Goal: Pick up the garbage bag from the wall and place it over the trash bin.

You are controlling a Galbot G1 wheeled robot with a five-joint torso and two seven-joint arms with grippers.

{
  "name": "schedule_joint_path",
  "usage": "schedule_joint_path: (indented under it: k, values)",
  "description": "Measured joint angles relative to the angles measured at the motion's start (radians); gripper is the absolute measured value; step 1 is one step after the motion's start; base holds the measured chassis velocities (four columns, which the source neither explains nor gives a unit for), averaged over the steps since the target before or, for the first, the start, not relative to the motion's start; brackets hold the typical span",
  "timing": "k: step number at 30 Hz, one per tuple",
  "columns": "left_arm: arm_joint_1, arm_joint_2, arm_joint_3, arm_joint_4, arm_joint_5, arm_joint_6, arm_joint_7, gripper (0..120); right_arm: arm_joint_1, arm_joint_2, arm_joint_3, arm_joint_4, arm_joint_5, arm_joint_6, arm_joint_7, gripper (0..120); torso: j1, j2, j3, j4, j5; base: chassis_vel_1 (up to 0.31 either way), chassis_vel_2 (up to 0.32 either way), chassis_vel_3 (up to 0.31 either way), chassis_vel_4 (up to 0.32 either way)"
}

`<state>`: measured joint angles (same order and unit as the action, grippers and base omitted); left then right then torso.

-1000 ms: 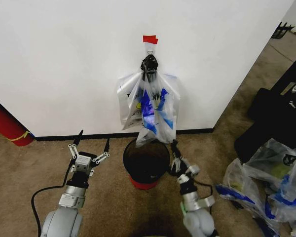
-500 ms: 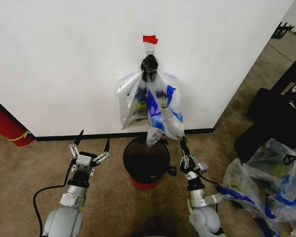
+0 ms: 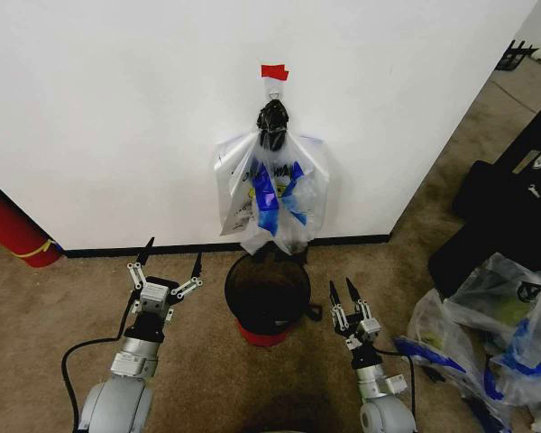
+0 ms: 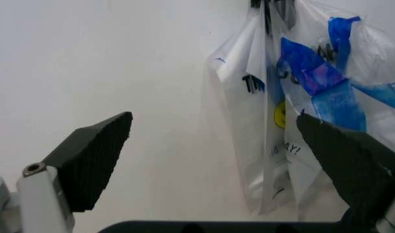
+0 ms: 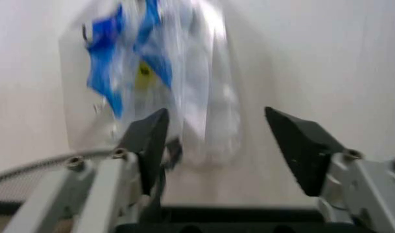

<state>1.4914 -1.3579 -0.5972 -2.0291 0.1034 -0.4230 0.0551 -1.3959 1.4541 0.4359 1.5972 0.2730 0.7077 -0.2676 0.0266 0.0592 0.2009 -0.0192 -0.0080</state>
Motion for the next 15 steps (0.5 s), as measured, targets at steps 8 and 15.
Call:
schedule_joint_path:
  k: [8,15]
  values:
    - [-0.002,-0.002,0.009,0.006,0.005,-0.001,0.000,100,0.078,-0.006,-0.024,0.069,-0.182,-0.011,0.107,91,0.000,0.000,0.000,-0.0001,0.0001,0.000,0.000,0.000,0.000]
    - [-0.013,-0.002,0.012,0.020,0.006,-0.002,0.000,100,0.211,-0.048,-0.043,0.051,-0.532,-0.041,0.244,100,0.000,0.000,0.000,0.0001,0.0001,0.000,0.000,0.000,0.000]
